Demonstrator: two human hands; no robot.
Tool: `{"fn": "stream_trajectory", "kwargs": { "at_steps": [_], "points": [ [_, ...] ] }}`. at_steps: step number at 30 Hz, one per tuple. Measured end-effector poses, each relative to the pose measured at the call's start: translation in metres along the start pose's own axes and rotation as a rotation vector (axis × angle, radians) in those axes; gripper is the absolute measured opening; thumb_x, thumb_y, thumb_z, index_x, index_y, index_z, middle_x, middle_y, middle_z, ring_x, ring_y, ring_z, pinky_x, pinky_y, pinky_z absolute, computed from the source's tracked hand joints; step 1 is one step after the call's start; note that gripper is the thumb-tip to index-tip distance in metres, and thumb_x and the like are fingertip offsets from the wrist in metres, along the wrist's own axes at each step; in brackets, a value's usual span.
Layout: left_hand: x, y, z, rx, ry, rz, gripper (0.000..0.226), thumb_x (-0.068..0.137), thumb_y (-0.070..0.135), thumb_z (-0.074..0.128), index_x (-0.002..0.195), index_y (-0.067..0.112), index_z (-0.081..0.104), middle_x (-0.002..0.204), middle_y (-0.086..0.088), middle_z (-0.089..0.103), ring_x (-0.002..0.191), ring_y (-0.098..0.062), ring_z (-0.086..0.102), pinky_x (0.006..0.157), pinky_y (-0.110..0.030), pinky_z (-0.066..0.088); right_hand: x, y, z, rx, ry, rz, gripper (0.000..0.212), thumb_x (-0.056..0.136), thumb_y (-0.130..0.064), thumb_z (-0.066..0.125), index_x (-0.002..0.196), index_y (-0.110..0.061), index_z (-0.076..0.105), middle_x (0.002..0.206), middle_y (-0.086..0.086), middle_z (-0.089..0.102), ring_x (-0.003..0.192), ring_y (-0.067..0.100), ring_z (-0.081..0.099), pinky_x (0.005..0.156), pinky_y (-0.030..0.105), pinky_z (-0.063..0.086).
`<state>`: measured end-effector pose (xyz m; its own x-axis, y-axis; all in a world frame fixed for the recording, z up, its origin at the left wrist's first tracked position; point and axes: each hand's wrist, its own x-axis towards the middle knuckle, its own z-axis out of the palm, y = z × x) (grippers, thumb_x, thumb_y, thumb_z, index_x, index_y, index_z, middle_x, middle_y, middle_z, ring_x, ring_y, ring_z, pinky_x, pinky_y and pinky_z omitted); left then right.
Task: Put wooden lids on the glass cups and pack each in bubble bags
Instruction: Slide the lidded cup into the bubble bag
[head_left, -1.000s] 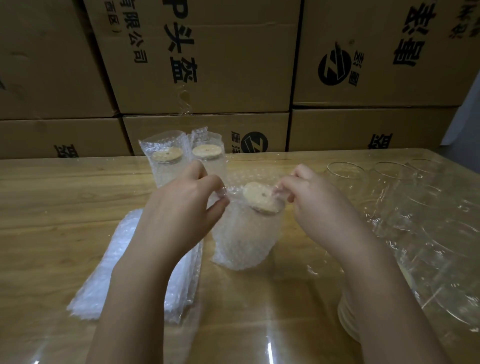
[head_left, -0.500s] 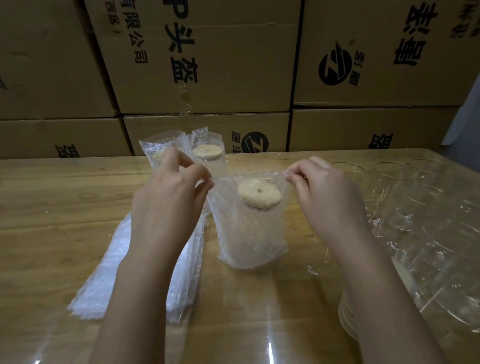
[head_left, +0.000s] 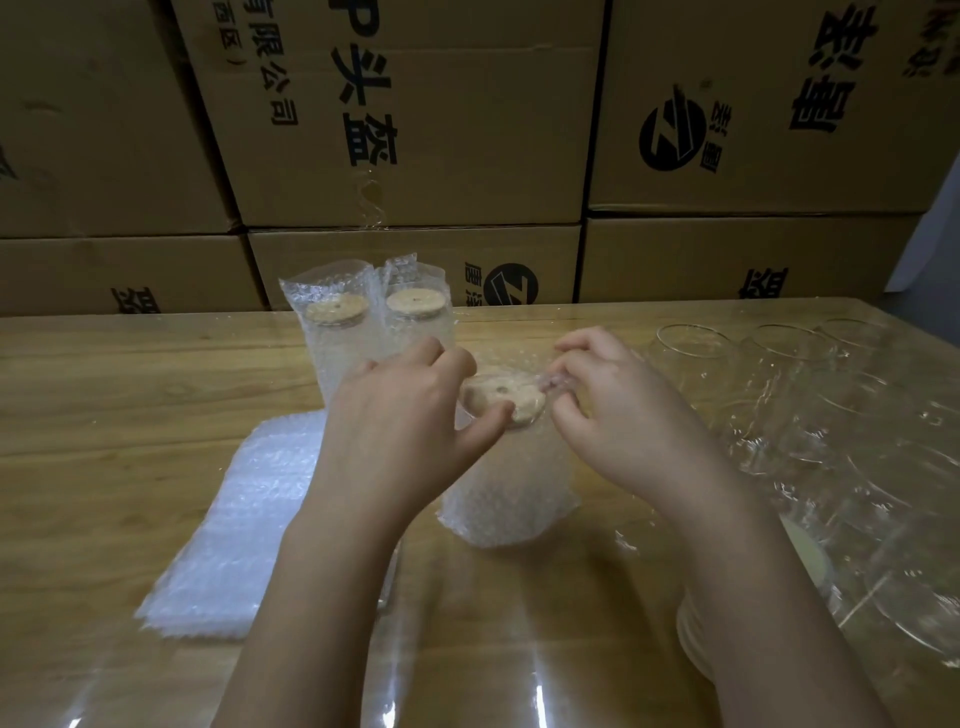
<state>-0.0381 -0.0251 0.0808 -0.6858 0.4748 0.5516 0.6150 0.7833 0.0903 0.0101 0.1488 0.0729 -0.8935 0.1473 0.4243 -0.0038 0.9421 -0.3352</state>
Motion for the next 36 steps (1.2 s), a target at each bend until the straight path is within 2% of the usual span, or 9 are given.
{"fn": "stream_trajectory", "kwargs": {
  "at_steps": [3,7,11,17,22,27,31,34,36],
  "points": [
    [0.000,0.001,0.001,0.051,-0.036,0.003,0.055,0.081,0.071,0.032,0.102,0.029,0.061,0.086,0.010,0.065,0.075,-0.011,0.062,0.066,-0.027,0.035,-0.001,0.001,0.002,-0.049,-0.031,0.022,0.035,0.091,-0.035,0.047,0.121,-0.022,0.058,0.136,-0.012,0.038,0.123,0.011,0.040,0.086,0.035,0.047],
    [0.000,0.001,0.007,0.086,-0.080,0.011,0.057,0.081,0.072,0.040,0.120,0.031,0.053,0.095,0.009,0.069,0.084,-0.012,0.064,0.067,-0.027,0.033,0.000,0.006,0.004,-0.084,-0.241,0.041,0.056,0.085,-0.055,0.050,0.132,-0.025,0.050,0.143,-0.013,0.032,0.127,0.012,0.036,0.087,0.034,0.043],
    [0.001,-0.002,0.008,0.008,-0.085,0.009,0.058,0.084,0.067,0.048,0.129,0.031,0.051,0.101,0.008,0.070,0.092,-0.013,0.065,0.068,-0.027,0.036,0.002,0.004,0.007,0.003,-0.227,0.039,0.073,0.081,-0.069,0.048,0.137,-0.023,0.047,0.138,-0.015,0.036,0.122,0.008,0.040,0.088,0.030,0.043],
    [0.002,-0.008,0.008,-0.114,-0.063,-0.011,0.052,0.082,0.063,0.056,0.122,0.028,0.060,0.098,0.007,0.072,0.090,-0.014,0.066,0.067,-0.028,0.045,0.004,0.001,0.006,0.101,-0.161,0.028,0.057,0.084,-0.057,0.057,0.127,-0.020,0.059,0.128,-0.018,0.043,0.109,0.004,0.046,0.083,0.026,0.042],
    [0.003,-0.009,0.008,-0.126,-0.034,-0.029,0.048,0.082,0.061,0.059,0.117,0.029,0.063,0.096,0.007,0.073,0.090,-0.015,0.066,0.061,-0.027,0.042,0.005,-0.003,0.005,0.101,-0.156,0.024,0.054,0.088,-0.053,0.056,0.129,-0.018,0.057,0.131,-0.016,0.044,0.108,0.006,0.049,0.087,0.029,0.046],
    [0.002,-0.008,0.009,-0.163,-0.044,-0.013,0.049,0.083,0.060,0.058,0.120,0.029,0.060,0.101,0.007,0.071,0.092,-0.013,0.065,0.067,-0.027,0.042,0.003,-0.002,0.003,0.102,-0.139,0.038,0.051,0.087,-0.053,0.057,0.124,-0.018,0.060,0.128,-0.016,0.046,0.107,0.007,0.051,0.085,0.030,0.047],
    [-0.001,-0.021,-0.003,-0.100,-0.119,0.050,0.053,0.080,0.061,0.056,0.125,0.034,0.055,0.099,0.017,0.068,0.100,-0.006,0.060,0.087,-0.026,0.024,0.001,0.003,-0.005,0.101,-0.145,0.057,0.037,0.087,-0.051,0.056,0.110,-0.023,0.063,0.121,-0.015,0.051,0.103,0.009,0.054,0.088,0.038,0.049],
    [-0.003,-0.032,-0.014,-0.046,-0.141,0.078,0.038,0.083,0.046,0.065,0.118,0.034,0.060,0.092,0.021,0.060,0.105,-0.009,0.050,0.081,-0.026,0.017,0.000,0.009,-0.013,0.133,-0.103,0.058,0.015,0.093,-0.040,0.054,0.092,-0.027,0.061,0.104,-0.015,0.056,0.096,0.009,0.056,0.084,0.039,0.050],
    [-0.003,-0.032,-0.017,-0.034,-0.075,0.102,0.025,0.083,0.036,0.069,0.106,0.029,0.066,0.088,0.019,0.056,0.106,-0.016,0.049,0.077,-0.026,0.015,0.000,0.010,-0.015,0.147,-0.081,0.059,0.016,0.095,-0.037,0.052,0.093,-0.025,0.063,0.099,-0.014,0.057,0.092,0.009,0.056,0.082,0.041,0.051]
  ]
}}
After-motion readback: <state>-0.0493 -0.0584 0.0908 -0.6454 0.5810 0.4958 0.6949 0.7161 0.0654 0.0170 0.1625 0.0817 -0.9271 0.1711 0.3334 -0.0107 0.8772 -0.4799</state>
